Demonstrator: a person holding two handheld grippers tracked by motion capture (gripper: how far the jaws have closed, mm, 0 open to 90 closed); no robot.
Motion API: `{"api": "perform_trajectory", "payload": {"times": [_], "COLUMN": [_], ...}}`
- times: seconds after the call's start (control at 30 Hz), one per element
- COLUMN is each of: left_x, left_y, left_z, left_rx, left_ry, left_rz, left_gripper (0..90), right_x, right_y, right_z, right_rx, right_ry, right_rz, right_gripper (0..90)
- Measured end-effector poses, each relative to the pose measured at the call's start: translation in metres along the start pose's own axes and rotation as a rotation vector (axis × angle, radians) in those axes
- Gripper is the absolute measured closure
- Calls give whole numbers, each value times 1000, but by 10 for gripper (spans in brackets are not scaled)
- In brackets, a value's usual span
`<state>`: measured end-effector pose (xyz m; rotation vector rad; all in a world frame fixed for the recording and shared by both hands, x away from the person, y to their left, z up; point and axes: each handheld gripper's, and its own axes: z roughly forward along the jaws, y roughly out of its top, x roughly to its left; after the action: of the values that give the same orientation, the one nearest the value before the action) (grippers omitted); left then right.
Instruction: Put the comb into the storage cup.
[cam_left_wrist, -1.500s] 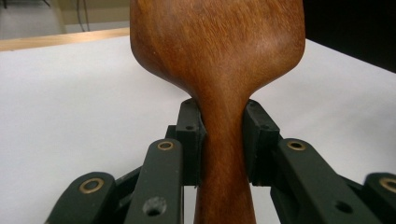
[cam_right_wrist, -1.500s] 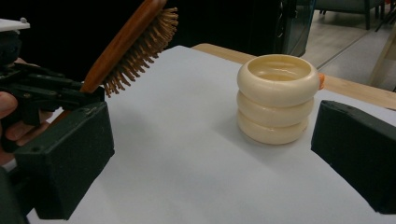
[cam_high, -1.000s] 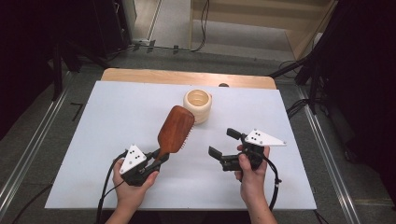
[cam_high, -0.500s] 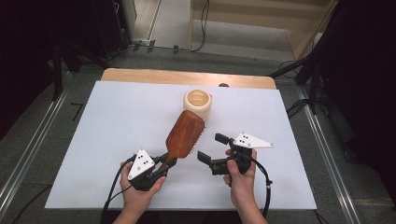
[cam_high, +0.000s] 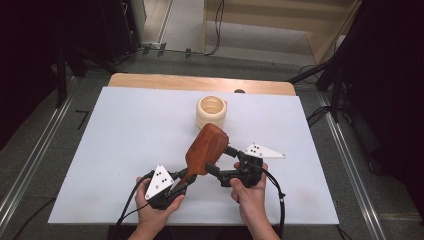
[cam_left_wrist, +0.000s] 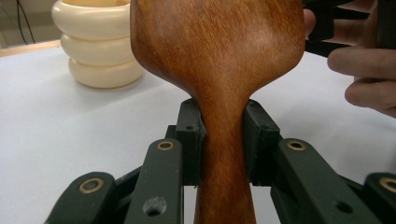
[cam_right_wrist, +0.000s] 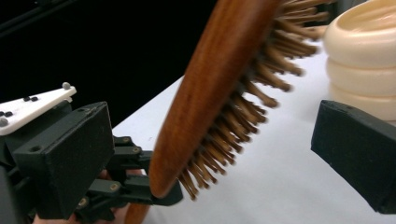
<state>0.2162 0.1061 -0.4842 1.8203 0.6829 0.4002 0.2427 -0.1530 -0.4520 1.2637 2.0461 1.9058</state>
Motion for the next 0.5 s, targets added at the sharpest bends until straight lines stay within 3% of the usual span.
{"api": "perform_trajectory", "payload": {"times": [0.3,0.43,0.5], "left_x": [-9,-11,-12], "left_y": [-1,-2,-1], "left_z": [3,4,4], "left_rx": [2,5,3], "left_ry": [-15,-14,-16], "left_rz": [26,32,32], "left_gripper": [719,720,719], "right_x": [1,4,5], "right_y": [0,-1,-2], "right_z": [5,8,8], "right_rx": [4,10,0], "right_ry": [22,21,0], "right_rz": [70,79,99], "right_gripper": [0,0,101]}}
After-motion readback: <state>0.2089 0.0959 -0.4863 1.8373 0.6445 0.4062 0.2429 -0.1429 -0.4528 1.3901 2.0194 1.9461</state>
